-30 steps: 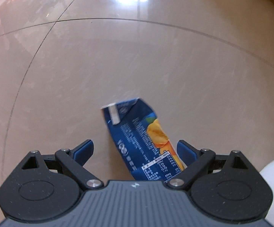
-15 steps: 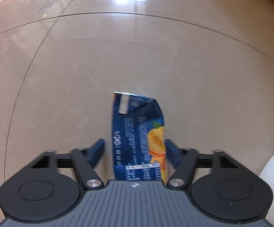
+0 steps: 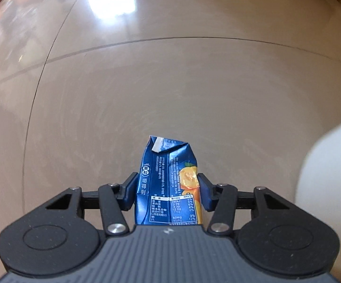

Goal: Collect trash
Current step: 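Carry the juice carton over the wastebasket and open the left gripper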

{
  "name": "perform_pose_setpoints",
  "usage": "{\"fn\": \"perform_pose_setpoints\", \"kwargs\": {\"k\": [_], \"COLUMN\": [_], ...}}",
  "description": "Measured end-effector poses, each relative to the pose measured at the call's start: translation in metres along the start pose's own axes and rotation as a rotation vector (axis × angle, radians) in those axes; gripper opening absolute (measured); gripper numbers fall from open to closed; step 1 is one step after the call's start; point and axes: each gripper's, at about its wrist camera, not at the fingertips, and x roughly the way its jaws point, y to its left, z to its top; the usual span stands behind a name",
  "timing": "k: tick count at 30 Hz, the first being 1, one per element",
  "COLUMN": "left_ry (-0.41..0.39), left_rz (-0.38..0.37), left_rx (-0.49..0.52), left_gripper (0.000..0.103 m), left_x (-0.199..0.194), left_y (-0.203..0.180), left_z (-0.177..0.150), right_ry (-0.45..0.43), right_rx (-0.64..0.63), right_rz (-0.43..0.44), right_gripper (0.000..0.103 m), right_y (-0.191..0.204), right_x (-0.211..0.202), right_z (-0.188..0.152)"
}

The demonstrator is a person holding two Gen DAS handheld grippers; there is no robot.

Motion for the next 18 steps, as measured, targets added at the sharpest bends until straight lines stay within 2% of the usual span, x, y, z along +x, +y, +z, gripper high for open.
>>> {"fn": "perform_pose_setpoints", "kwargs": {"k": [7, 12, 18], "left_ry": [-0.022, -0.071, -0.162], "left_rz": [-0.073, -0.159, -0.316], "left_rx": [0.132, 0.274, 0.447], "left_gripper": [0.051, 0.051, 0.052], "left_x": [-0.066, -0.147, -0.249], "left_y": [-0.002, -0.013, -0.044], "left_z": [0.001, 0.008, 0.018], "right_ry": [-0.005, -0.005, -0.007], "right_rx": [-0.012, -0.008, -0.015], "right_rz": [-0.010, -0.008, -0.015], "right_gripper": [0.020, 0.020, 0.020], "right_y": [0.003, 0.003, 0.004], "right_x": [0.000, 0.000, -0.001], "right_z": [-0.002, -0.003, -0.003]}}
